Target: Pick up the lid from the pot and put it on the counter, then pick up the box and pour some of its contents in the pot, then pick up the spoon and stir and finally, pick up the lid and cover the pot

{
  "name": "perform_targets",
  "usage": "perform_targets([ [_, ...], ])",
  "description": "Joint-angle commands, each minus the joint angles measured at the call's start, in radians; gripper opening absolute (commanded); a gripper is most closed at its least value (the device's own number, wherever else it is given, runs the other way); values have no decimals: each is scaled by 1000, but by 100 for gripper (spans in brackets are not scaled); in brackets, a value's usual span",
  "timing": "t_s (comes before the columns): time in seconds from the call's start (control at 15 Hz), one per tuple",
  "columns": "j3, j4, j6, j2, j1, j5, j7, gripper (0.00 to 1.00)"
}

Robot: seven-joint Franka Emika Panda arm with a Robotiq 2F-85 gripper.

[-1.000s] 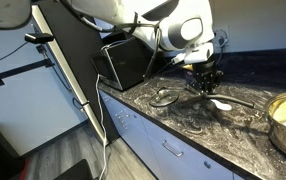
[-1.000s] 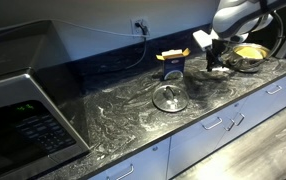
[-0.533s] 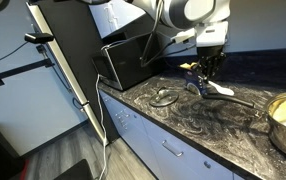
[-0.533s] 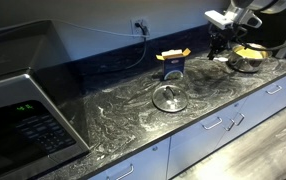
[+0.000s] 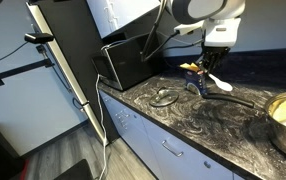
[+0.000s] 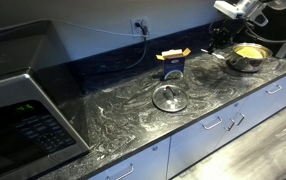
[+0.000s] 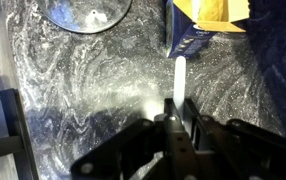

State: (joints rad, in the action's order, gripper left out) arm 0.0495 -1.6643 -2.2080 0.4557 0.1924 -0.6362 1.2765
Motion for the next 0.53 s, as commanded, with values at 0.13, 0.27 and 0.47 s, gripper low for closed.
perform_targets([
  [0.13,43,-58,-92,-34,19,-186,21,3],
  [0.27,54,-9,-48,1,17,-163,1,12],
  [0.47,61,-7,-81,10,10,-176,25,3],
])
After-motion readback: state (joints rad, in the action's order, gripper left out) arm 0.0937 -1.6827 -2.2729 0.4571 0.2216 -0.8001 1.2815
